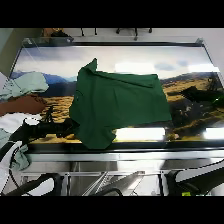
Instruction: Fold the shirts.
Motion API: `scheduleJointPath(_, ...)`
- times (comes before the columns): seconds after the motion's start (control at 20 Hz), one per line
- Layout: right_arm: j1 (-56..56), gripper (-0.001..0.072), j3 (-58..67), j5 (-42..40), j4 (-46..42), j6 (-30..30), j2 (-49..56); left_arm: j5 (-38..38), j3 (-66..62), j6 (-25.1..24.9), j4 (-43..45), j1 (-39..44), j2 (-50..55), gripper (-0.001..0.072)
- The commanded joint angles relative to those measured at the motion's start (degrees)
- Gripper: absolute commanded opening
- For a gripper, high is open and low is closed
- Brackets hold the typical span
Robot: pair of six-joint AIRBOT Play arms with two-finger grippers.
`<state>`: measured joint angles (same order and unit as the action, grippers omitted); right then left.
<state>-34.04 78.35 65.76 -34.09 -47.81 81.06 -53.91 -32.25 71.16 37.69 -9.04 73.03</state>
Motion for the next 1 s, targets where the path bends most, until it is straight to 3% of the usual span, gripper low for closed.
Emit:
scheduleJointPath(0.0, -0.02, 0.0303, -0.02, 0.76, -3.74, -0.22, 0.11, 1.62, -1.92, -6.86, -9.9, 1.46, 4.72, 0.0356)
scheduleJointPath(0.1, -0.04, 0.0303, -0.02, 2.67, -9.25, -0.74, 0.72, -0.09, -5.4, -7.26, -8.76, 3.02, 7.23, 0.0012)
scheduleJointPath(0.15, -0.02, 0.0312, -0.04, 4.52, -12.96, -1.86, 1.03, -0.68, -7.17, -7.19, -7.63, 3.21, 8.07, 0.0012)
scheduleJointPath(0.2, 0.0, 0.0417, -0.2, 6.27, -15.89, -3.04, 1.42, -1.51, -9.05, -6.58, -6.03, 2.95, 8.83, 0.0011)
scheduleJointPath(0.25, 0.0, 0.0462, -0.81, 7.5, -16.9, -3.39, 1.77, -1.75, -10.45, -5.16, -4.42, 2.19, 9.27, 0.0011)
scheduleJointPath(0.55, 1.97, 0.0459, -9.6, 8.72, -15.08, -3.65, 3.37, -2.93, -14.45, -4.66, -4.31, -0.52, 9.42, 0.0012)
scheduleJointPath(0.8, 7.8, 0.0446, -11.08, 14.38, -14.78, -4.39, 3.41, -3.06, -14.69, -4.68, -4.31, -0.55, 9.4, 0.0012)
scheduleJointPath(0.85, 8.72, 0.0359, -11.08, 15.19, -14.75, -4.74, 3.41, -3.21, -14.69, -4.68, -4.31, -0.55, 9.4, 0.0012)
scheduleJointPath(0.95, 10.16, 0.0324, -11.08, 17.09, -14.69, -4.98, 3.3, -3.63, -14.69, -4.72, -4.39, -0.55, 9.38, 0.0012)
